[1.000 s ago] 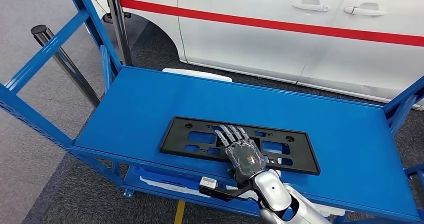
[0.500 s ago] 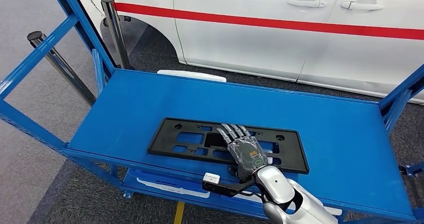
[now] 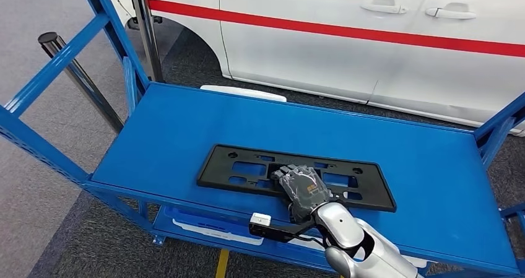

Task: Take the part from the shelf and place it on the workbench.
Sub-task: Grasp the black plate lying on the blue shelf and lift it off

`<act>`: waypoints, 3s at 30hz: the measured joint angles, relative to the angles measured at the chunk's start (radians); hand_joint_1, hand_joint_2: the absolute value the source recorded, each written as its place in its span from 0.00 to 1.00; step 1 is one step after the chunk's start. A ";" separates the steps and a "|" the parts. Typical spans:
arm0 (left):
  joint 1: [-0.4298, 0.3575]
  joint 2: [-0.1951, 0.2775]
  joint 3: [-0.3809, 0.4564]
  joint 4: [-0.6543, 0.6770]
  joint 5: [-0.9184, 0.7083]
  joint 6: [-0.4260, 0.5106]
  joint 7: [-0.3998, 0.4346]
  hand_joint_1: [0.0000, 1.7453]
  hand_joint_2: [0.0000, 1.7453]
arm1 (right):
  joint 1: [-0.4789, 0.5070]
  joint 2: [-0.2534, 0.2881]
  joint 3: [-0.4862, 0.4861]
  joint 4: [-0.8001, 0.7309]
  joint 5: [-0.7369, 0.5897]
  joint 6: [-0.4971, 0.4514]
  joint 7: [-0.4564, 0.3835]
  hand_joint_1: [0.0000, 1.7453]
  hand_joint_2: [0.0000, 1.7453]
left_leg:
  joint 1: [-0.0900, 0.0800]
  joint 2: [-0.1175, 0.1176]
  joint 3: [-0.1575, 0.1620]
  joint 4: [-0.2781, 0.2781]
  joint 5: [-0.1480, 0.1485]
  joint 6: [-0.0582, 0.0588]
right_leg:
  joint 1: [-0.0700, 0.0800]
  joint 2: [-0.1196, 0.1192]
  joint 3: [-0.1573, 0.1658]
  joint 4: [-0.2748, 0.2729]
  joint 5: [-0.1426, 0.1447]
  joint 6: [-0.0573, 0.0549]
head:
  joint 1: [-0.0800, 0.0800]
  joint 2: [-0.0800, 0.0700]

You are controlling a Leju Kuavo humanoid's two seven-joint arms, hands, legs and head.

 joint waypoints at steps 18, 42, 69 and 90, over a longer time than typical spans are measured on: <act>0.001 -0.002 0.002 0.000 0.003 0.000 -0.021 0.00 0.00 | -0.012 0.000 0.003 0.000 -0.008 -0.001 -0.004 0.95 1.00 | -0.003 -0.001 -0.030 0.069 -0.020 -0.040 | 0.005 -0.001 0.076 -0.161 0.049 -0.041 | -0.001 0.000; -0.025 -0.067 0.052 -0.001 0.018 0.147 -0.067 0.00 1.00 | -0.028 0.025 0.018 0.031 0.000 -0.031 0.014 0.95 1.00 | -0.003 -0.003 -0.094 0.194 -0.110 -0.040 | 0.005 -0.005 0.078 -0.172 0.054 -0.050 | -0.001 0.000; -0.030 -0.084 0.068 -0.001 0.017 0.159 -0.037 0.00 1.00 | 0.040 0.079 0.015 0.050 0.346 -0.260 0.157 0.95 1.00 | -0.006 -0.003 -0.010 0.023 -0.025 -0.028 | 0.009 0.004 0.061 -0.159 0.054 -0.034 | -0.001 0.000; -0.033 -0.091 0.077 -0.001 0.016 0.146 -0.024 0.00 1.00 | 0.070 0.102 -0.008 0.050 0.461 -0.337 0.184 0.95 1.00 | -0.001 -0.001 -0.009 -0.002 0.007 0.004 | 0.007 0.003 -0.061 0.120 -0.079 -0.006 | -0.001 0.000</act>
